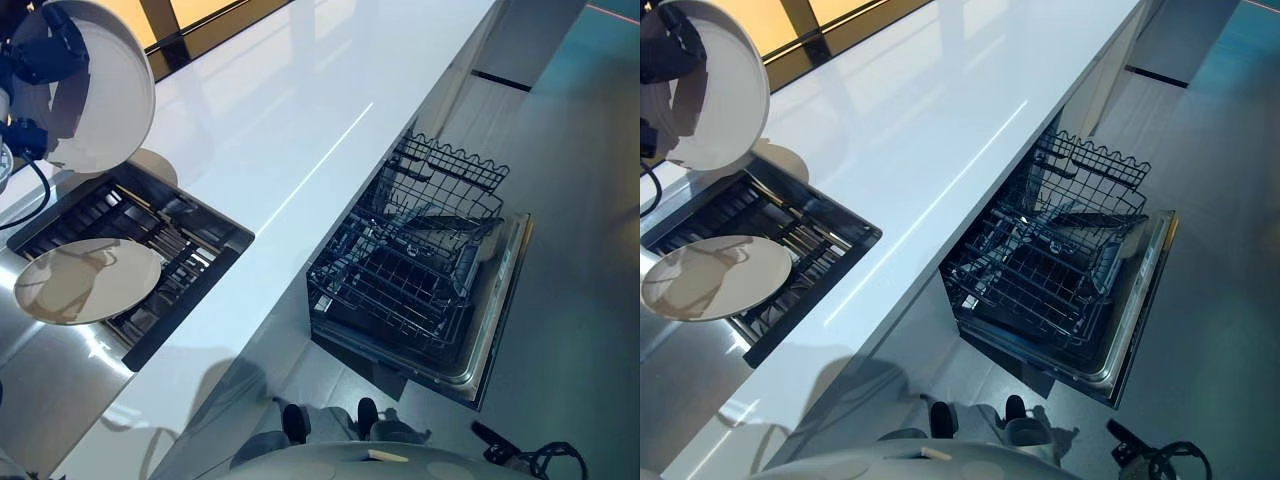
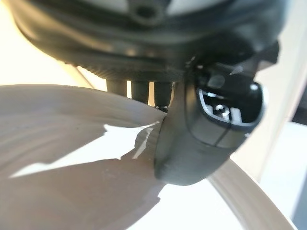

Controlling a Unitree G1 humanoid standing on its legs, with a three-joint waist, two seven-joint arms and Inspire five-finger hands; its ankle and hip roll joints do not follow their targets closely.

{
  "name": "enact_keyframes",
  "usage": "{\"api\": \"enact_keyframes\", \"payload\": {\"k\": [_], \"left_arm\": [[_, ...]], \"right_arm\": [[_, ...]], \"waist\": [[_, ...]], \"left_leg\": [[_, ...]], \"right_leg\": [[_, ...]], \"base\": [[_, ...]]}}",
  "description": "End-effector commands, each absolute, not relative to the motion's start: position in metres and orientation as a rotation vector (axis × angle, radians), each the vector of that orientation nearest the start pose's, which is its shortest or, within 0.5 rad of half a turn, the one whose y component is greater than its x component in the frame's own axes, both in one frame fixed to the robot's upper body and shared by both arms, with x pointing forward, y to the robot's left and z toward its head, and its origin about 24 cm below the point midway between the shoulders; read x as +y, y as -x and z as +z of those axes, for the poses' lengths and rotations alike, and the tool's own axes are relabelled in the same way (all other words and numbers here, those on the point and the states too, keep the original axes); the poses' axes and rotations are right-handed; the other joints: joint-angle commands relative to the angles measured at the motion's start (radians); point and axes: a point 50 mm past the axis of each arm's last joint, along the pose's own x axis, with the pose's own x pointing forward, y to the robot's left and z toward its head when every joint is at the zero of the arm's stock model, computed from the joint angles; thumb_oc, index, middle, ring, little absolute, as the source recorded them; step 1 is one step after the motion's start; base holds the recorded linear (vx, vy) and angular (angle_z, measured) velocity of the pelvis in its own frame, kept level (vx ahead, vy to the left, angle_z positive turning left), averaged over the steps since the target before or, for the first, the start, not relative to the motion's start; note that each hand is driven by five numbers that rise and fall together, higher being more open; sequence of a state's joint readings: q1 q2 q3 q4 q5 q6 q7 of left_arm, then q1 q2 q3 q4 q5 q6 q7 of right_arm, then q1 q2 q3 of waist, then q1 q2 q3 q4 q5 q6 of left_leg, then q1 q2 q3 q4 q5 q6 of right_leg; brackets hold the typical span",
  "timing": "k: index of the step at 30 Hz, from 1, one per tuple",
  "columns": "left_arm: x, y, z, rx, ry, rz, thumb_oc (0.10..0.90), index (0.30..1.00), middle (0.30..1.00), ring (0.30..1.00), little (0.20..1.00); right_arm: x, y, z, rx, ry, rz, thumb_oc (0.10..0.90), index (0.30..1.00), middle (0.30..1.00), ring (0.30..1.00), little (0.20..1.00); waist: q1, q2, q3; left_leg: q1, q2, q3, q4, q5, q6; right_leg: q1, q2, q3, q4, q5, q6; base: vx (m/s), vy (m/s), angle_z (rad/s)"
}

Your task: Pick up plates and place into dishwasher.

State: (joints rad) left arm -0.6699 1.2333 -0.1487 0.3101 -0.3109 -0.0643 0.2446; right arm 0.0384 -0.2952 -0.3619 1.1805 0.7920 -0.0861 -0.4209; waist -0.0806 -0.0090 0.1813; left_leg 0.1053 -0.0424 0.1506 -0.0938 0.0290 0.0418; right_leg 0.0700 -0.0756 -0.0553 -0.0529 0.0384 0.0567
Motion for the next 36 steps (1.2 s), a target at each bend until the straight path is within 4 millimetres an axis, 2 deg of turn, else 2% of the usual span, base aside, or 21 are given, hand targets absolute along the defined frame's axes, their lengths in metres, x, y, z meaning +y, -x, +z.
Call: {"api": "enact_keyframes", "payload": {"k": [1,3,7,8,9,11,14,17,27,31,36], "left_arm": [[0.314,-0.253,0.395,-0.982,-0.822,0.615,0.100,0.300,0.300,0.300,0.200],[0.304,-0.248,0.392,-1.035,-0.815,0.628,0.100,0.300,0.300,0.300,0.200],[0.295,-0.244,0.382,-1.072,-0.808,0.618,0.100,0.300,0.300,0.300,0.200],[0.294,-0.244,0.380,-1.071,-0.813,0.615,0.100,0.300,0.300,0.300,0.200],[0.292,-0.245,0.375,-1.069,-0.829,0.608,0.100,0.300,0.300,0.300,0.200],[0.288,-0.248,0.368,-1.064,-0.835,0.589,0.100,0.300,0.300,0.300,0.200],[0.284,-0.251,0.358,-1.068,-0.844,0.578,0.100,0.300,0.300,0.300,0.200],[0.279,-0.255,0.343,-1.094,-0.856,0.582,0.100,0.300,0.300,0.300,0.200],[0.253,-0.268,0.308,-1.177,-0.885,0.622,0.100,0.300,0.300,0.300,0.200],[0.245,-0.274,0.301,-1.204,-0.891,0.639,0.100,0.300,0.300,0.300,0.200],[0.237,-0.278,0.293,-1.227,-0.857,0.640,0.100,0.300,0.300,0.300,0.200]], "right_arm": [[-0.396,-0.080,-0.057,0.446,-0.057,-1.566,0.800,0.900,0.900,0.900,0.900],[-0.389,-0.128,-0.013,0.200,0.107,-1.513,0.800,0.900,0.900,0.900,0.900],[-0.366,-0.179,0.054,-0.171,0.263,-1.229,0.800,0.900,0.900,0.900,0.900],[-0.361,-0.185,0.064,-0.213,0.275,-1.172,0.800,0.900,0.900,0.900,0.900],[-0.348,-0.197,0.082,-0.283,0.289,-1.059,0.800,0.900,0.900,0.900,0.900],[-0.326,-0.212,0.101,-0.374,0.304,-0.870,0.800,0.900,0.900,0.900,0.900],[-0.303,-0.226,0.124,-0.485,0.324,-0.682,0.800,0.900,0.900,0.900,0.900],[-0.277,-0.238,0.159,-0.646,0.300,-0.486,0.800,0.900,0.900,0.900,0.900],[-0.221,-0.252,0.211,-0.887,0.096,-0.144,0.800,0.900,0.900,0.900,0.900],[-0.199,-0.262,0.217,-0.852,-0.039,0.031,0.800,0.900,0.900,0.900,0.900],[-0.172,-0.272,0.213,-0.747,-0.247,0.283,0.800,0.900,0.900,0.900,0.900]], "waist": [[-0.024,0.097,-0.066],[-0.031,0.096,-0.064],[-0.041,0.099,-0.075],[-0.042,0.099,-0.078],[-0.045,0.098,-0.081],[-0.045,0.097,-0.089],[-0.041,0.094,-0.097],[-0.031,0.090,-0.102],[0.005,0.070,-0.112],[0.017,0.063,-0.119],[0.031,0.051,-0.127]], "left_leg": [[0.041,-0.059,-0.009,0.009,-0.142,0.026],[0.041,-0.062,-0.011,0.010,-0.141,0.030],[0.038,-0.066,-0.008,0.009,-0.139,0.037],[0.038,-0.067,-0.007,0.009,-0.139,0.037],[0.040,-0.068,-0.008,0.008,-0.139,0.038],[0.039,-0.068,-0.007,0.007,-0.138,0.039],[0.041,-0.068,-0.009,0.007,-0.137,0.038],[0.045,-0.067,-0.013,0.007,-0.135,0.034],[0.054,-0.061,-0.036,0.009,-0.130,0.028],[0.055,-0.058,-0.047,0.010,-0.125,0.024],[0.053,-0.052,-0.057,0.013,-0.122,0.019]], "right_leg": [[-0.097,0.031,0.012,0.158,-0.098,0.089],[-0.093,0.029,0.015,0.163,-0.104,0.087],[-0.088,0.028,0.019,0.160,-0.105,0.085],[-0.087,0.028,0.019,0.160,-0.105,0.085],[-0.084,0.026,0.017,0.161,-0.107,0.086],[-0.085,0.027,0.018,0.161,-0.104,0.085],[-0.081,0.025,0.012,0.162,-0.106,0.084],[-0.070,0.024,-0.001,0.167,-0.113,0.080],[-0.039,0.028,-0.030,0.167,-0.136,0.060],[-0.028,0.032,-0.042,0.161,-0.142,0.050],[-0.015,0.038,-0.055,0.153,-0.151,0.038]], "base": [[-0.03,0.051,-0.13],[-0.02,0.048,-0.09],[-0.01,0.034,-0.09],[0.00,0.019,-0.08],[0.00,0.000,0.00],[0.00,0.000,0.00],[0.00,0.000,0.00],[0.00,0.000,0.00],[0.00,-0.039,0.09],[0.00,-0.056,0.19],[0.01,-0.064,0.12]]}}
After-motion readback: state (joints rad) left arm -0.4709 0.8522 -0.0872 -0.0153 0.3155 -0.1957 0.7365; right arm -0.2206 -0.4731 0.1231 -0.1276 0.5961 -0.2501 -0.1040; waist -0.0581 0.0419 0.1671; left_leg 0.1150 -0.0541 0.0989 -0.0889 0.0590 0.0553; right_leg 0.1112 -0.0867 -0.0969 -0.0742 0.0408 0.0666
